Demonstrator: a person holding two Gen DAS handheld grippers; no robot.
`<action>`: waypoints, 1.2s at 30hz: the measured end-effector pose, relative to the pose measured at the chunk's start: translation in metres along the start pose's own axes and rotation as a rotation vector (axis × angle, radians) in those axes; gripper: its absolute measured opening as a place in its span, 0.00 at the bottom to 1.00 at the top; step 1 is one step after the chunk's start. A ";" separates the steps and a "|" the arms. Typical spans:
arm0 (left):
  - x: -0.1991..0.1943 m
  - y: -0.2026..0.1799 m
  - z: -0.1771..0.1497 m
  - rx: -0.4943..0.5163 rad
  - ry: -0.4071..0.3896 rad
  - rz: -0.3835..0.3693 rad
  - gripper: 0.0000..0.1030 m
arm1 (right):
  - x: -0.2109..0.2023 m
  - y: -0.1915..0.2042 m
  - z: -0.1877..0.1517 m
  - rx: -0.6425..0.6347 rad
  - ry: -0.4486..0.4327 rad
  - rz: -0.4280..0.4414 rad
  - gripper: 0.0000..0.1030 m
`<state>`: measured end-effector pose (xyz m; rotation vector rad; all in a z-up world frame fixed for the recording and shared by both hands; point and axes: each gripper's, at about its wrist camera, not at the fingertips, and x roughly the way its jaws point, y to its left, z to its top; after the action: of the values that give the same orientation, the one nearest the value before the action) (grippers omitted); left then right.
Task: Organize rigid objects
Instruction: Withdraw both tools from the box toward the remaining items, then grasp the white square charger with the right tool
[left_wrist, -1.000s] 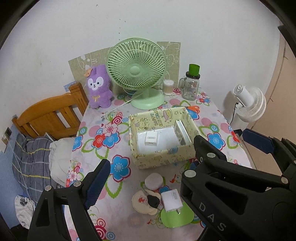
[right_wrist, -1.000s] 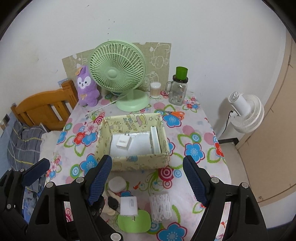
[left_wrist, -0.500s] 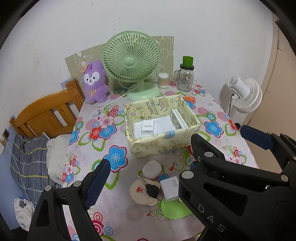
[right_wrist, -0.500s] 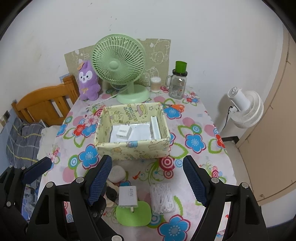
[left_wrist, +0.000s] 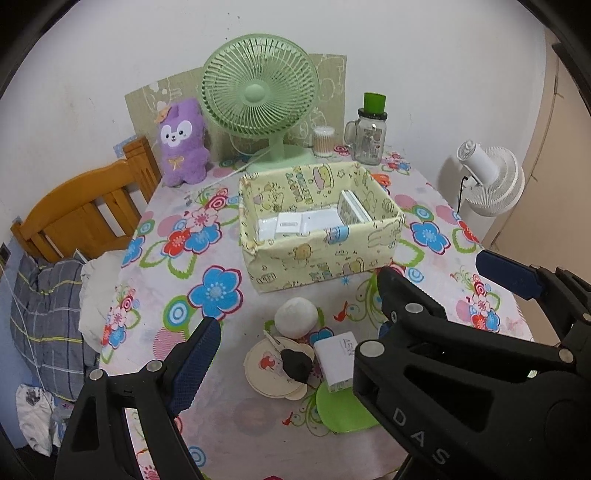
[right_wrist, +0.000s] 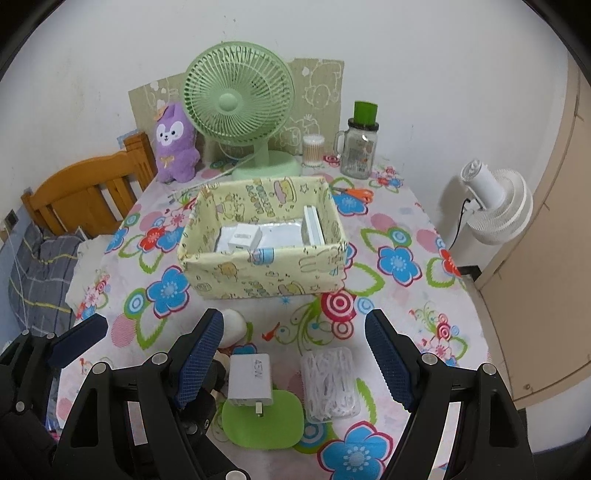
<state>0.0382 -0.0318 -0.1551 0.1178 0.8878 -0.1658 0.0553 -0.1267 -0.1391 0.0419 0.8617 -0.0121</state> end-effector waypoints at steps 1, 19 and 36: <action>0.003 0.000 -0.002 -0.001 0.004 0.001 0.87 | 0.004 0.000 -0.002 0.003 0.005 -0.001 0.79; 0.053 0.008 -0.029 -0.019 0.013 -0.028 0.87 | 0.057 0.008 -0.031 0.003 0.007 0.031 0.79; 0.083 0.027 -0.059 -0.052 0.116 -0.044 0.86 | 0.094 0.030 -0.060 -0.026 0.126 0.077 0.79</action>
<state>0.0496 -0.0035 -0.2556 0.0598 1.0106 -0.1779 0.0718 -0.0938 -0.2481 0.0525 0.9859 0.0748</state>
